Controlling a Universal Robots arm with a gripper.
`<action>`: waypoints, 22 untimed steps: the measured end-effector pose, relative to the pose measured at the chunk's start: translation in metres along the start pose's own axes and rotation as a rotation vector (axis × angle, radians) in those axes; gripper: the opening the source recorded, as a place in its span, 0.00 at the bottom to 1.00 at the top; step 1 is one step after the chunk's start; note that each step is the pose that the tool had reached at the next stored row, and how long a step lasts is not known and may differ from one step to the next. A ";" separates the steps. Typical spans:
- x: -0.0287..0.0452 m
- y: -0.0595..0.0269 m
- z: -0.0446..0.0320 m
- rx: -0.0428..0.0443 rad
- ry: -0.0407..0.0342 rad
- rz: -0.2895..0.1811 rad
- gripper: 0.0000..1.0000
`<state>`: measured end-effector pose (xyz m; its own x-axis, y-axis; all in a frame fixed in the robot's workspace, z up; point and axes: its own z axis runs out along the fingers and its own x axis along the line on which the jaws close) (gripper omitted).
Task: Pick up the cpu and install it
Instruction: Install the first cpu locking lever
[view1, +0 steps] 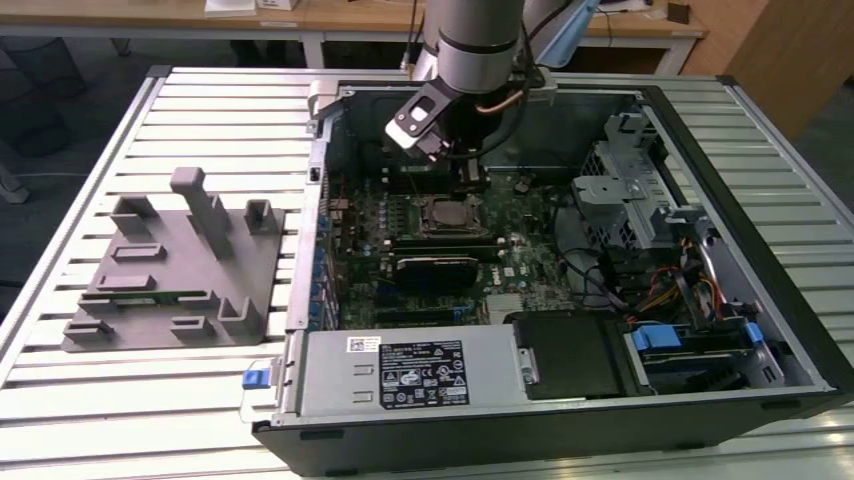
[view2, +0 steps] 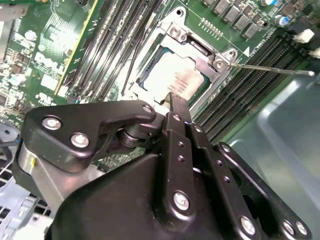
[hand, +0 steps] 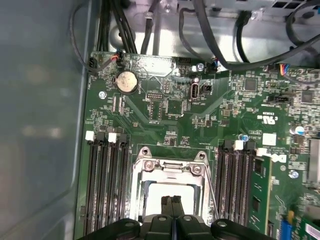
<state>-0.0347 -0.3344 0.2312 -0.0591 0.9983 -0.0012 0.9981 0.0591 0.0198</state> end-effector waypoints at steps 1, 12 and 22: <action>0.0000 0.0001 -0.0035 -0.0001 0.0001 0.000 0.11; 0.0000 0.0006 -0.0277 0.0001 -0.0006 -0.056 0.11; 0.0000 0.0005 -0.0251 -0.0001 0.0029 -0.237 0.11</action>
<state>-0.0347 -0.3345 0.2563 -0.2922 0.9564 -0.0030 0.9562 0.2922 0.0193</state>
